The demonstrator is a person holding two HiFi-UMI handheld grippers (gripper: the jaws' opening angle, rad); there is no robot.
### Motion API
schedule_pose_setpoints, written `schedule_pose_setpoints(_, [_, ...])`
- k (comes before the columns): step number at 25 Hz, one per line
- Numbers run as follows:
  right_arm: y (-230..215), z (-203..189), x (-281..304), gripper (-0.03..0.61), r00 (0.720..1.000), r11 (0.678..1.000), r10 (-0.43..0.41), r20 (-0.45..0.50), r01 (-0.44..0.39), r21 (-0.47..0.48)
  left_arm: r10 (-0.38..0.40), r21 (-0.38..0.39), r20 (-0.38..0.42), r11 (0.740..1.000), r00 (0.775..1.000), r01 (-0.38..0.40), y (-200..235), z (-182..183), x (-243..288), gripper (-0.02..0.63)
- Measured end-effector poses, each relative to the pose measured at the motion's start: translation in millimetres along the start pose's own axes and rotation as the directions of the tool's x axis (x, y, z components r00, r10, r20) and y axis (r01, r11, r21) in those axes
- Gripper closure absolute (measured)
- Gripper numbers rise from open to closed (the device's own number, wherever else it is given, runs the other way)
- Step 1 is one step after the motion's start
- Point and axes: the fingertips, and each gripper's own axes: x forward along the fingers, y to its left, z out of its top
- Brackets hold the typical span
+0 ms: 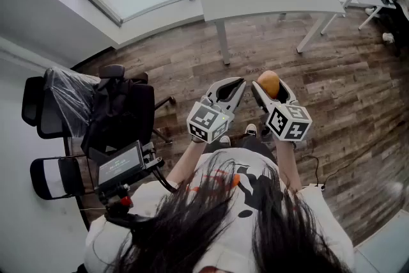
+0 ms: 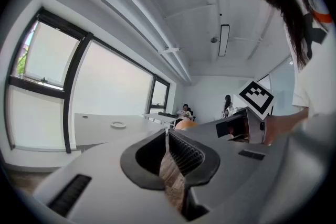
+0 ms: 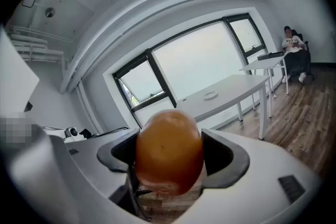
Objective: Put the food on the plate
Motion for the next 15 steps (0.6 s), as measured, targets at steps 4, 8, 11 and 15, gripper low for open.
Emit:
schedule_pose_setpoints(4, [-2.6, 2.7, 0.1, 0.209, 1.0, 1.0, -0.009, 0.009, 0.009, -0.012, -0.01, 0.001, -0.007, 1.0, 1.0, 0.01, -2.0, -0.7, 3.3, 0.607])
schedule_pose_setpoints(8, [-5.8, 7.3, 5.1, 0.207, 1.0, 0.998, -0.015, 0.017, 0.016, -0.054, -0.002, 0.002, -0.017, 1.0, 1.0, 0.002, 3.5, -1.7, 9.3, 0.607])
schedule_pose_setpoints(11, [-6.6, 10.6, 9.0, 0.207, 1.0, 0.998, -0.009, 0.018, 0.01, -0.063, 0.001, 0.002, -0.025, 1.0, 1.0, -0.001, 7.5, -1.6, 13.5, 0.607])
schedule_pose_setpoints(15, [1.5, 6.2, 7.9, 0.207, 1.0, 0.998, -0.001, 0.017, 0.002, -0.064, 0.01, 0.006, -0.031, 1.0, 0.999, -0.01, 8.8, -3.4, 4.0, 0.607])
